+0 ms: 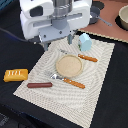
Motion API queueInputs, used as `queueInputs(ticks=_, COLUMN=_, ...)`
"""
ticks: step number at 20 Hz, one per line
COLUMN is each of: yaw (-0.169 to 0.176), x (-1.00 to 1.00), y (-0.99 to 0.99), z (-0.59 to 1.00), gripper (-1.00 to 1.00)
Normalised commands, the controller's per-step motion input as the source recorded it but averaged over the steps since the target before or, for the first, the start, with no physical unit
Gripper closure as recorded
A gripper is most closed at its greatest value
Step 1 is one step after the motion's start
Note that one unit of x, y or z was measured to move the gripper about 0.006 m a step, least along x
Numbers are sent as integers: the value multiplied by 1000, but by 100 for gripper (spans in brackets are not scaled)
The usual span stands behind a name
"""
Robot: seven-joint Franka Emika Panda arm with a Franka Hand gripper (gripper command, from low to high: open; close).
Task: Interact with the objects in diverse but meaningful ways.
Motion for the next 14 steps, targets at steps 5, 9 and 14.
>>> queueInputs(ticks=5, yaw=166, x=-30, y=-546, z=-36, gripper=-100)
queueInputs(ticks=9, yaw=153, x=0, y=-647, z=-9, gripper=-100)
queueInputs(ticks=14, yaw=163, x=18, y=-651, z=-49, gripper=-100)
